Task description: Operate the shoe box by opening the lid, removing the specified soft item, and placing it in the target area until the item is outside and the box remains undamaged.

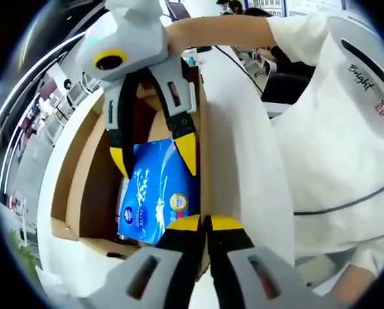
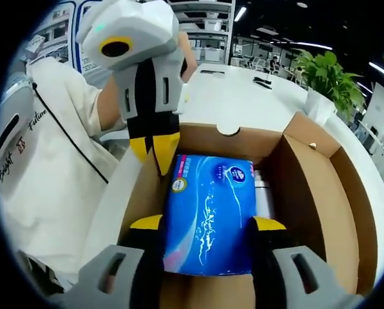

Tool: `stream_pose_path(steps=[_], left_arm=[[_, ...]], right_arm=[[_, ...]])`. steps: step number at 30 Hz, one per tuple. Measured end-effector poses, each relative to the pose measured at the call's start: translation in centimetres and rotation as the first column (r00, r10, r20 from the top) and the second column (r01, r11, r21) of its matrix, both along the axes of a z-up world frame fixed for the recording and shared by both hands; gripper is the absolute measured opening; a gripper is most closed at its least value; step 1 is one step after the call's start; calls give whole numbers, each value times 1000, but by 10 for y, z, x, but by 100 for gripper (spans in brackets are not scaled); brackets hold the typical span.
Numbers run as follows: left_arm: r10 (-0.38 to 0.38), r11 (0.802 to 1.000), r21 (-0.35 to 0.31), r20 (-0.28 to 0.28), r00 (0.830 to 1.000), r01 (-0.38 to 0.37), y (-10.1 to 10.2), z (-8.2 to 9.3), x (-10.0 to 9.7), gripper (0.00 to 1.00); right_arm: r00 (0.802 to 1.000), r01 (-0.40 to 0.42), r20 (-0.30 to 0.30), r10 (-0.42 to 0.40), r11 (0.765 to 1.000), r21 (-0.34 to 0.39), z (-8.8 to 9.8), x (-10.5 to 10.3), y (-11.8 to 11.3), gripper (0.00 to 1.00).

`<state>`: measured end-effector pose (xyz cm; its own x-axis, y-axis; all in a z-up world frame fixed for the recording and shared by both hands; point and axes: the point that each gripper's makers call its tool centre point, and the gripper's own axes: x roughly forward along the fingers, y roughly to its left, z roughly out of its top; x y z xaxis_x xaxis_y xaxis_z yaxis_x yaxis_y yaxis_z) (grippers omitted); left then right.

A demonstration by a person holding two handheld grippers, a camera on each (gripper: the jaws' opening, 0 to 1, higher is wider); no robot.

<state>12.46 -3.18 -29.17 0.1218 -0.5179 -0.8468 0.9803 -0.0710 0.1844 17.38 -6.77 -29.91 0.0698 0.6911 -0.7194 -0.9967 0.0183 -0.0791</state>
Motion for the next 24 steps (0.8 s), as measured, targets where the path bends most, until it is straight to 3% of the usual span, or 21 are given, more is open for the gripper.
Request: stream_pose_path(steps=[7, 11, 24], left_arm=[[-9, 1000, 3, 18, 1000, 9, 0, 0, 0, 3], [7, 1000, -3, -1, 1000, -7, 0, 0, 0, 3], [11, 1000, -6, 1, 1000, -11, 0, -1, 1, 3]], right_arm=[[1000, 7, -10, -7, 1000, 2, 0, -1, -4, 52], [1000, 10, -11, -10, 1000, -7, 0, -1, -9, 52], [999, 33, -14, -34, 998, -60, 0, -1, -42, 51]])
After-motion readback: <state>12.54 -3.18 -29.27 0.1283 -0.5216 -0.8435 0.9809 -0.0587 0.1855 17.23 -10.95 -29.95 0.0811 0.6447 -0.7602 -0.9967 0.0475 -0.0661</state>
